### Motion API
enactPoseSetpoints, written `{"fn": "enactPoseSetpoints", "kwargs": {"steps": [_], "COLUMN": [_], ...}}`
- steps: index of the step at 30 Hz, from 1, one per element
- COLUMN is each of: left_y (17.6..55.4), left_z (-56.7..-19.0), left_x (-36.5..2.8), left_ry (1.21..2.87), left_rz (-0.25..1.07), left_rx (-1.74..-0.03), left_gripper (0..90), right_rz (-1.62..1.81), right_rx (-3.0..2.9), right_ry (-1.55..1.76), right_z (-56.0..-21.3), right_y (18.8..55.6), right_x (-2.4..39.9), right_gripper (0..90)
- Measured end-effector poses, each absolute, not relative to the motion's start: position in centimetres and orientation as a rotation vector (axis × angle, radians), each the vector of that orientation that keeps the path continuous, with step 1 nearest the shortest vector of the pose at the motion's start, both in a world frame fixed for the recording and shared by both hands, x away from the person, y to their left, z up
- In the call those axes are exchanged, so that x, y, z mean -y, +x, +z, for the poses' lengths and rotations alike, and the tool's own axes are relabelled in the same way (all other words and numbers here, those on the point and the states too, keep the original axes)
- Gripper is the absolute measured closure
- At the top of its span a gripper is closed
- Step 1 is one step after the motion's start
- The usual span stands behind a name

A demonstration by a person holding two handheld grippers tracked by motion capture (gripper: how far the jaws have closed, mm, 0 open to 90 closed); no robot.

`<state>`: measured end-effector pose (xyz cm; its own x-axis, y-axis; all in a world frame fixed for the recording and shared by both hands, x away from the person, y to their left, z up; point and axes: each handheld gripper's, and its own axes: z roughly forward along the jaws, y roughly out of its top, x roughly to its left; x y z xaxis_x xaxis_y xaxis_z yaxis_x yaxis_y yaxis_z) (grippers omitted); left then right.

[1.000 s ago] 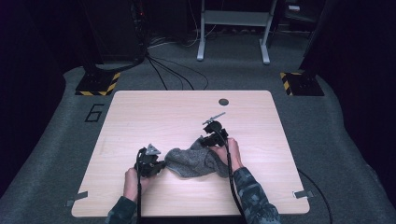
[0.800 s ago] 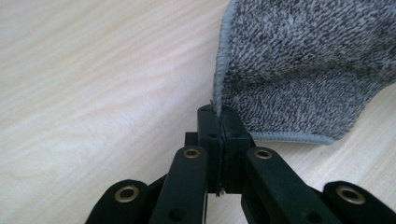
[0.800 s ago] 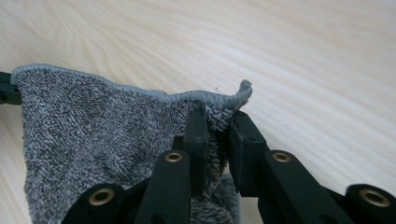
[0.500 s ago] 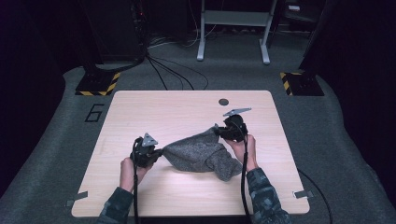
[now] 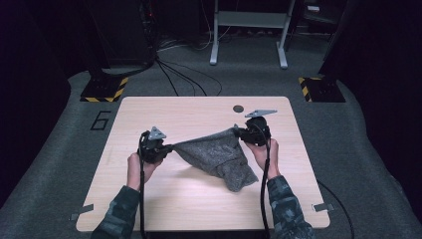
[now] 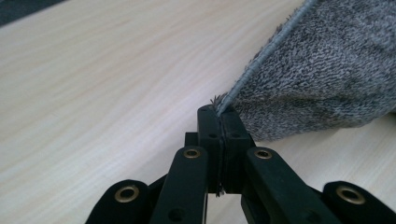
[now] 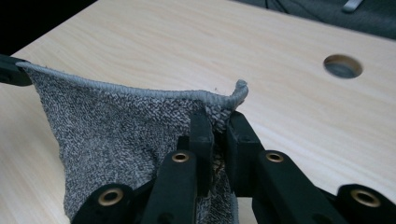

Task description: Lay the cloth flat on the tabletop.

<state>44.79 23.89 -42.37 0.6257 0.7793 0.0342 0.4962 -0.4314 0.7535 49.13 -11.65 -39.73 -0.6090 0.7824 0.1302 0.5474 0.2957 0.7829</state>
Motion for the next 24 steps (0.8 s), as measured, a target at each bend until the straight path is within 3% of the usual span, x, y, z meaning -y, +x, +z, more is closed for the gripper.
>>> {"fn": "enactPoseSetpoints", "kwargs": {"steps": [11,24], "left_y": [45.1,42.3], "left_z": [-38.3,-44.6], "left_x": [-24.0,-23.2], "left_ry": [2.106,2.184], "left_rz": [0.565,0.416], "left_rx": [-0.956,-0.954], "left_gripper": [89.3,89.3], "right_rz": [1.245,1.166], "right_rx": [-2.227,-2.297], "right_ry": [1.178,1.185], "right_z": [-36.9,-42.3], "right_y": [48.5,42.4], "right_x": [11.8,12.8], "right_gripper": [83.0,82.9]}}
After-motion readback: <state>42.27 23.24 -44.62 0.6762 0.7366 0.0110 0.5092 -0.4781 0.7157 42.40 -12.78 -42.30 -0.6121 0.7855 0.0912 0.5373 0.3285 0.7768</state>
